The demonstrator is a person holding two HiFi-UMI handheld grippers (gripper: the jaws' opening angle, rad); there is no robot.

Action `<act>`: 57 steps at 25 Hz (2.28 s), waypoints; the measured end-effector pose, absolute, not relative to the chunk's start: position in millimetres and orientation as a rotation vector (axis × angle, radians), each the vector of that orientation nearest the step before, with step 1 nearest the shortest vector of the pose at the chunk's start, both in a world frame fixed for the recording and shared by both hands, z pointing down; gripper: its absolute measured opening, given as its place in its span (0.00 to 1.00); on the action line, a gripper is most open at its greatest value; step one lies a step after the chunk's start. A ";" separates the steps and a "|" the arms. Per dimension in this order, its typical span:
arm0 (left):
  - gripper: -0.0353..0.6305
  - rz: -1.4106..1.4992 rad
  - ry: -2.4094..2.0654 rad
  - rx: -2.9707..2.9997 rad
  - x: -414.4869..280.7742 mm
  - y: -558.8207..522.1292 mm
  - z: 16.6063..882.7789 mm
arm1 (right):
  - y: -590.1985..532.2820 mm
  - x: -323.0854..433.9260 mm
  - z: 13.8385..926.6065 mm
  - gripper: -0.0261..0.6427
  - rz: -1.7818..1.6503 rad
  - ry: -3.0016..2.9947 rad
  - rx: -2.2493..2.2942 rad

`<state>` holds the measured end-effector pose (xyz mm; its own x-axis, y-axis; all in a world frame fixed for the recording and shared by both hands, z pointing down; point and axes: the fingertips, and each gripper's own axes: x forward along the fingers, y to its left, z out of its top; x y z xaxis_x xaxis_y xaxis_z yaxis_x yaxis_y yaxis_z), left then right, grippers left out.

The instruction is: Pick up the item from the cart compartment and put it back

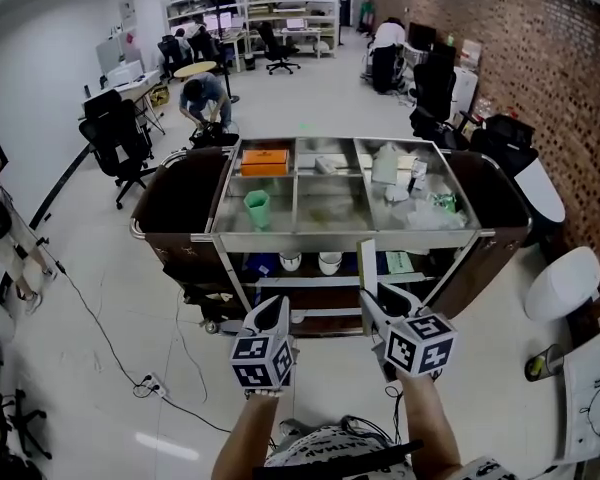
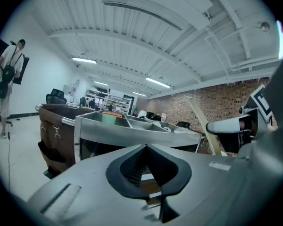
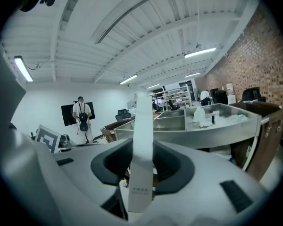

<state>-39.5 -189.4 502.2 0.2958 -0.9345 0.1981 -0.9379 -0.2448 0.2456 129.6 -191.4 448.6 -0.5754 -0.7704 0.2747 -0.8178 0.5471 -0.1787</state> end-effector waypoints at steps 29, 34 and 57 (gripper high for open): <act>0.06 0.038 -1.632 2.336 -2.8 -184.3 485.9 | -196.3 133.3 464.1 0.26 0.501 -2.631 1.307; 0.06 -0.003 -1.628 2.344 -5.0 -185.4 477.3 | -197.3 128.8 462.5 0.26 0.494 -2.632 1.305; 0.06 0.040 -1.592 2.483 -31.7 -226.9 434.6 | -309.5 84.2 363.1 0.26 0.426 -2.614 1.475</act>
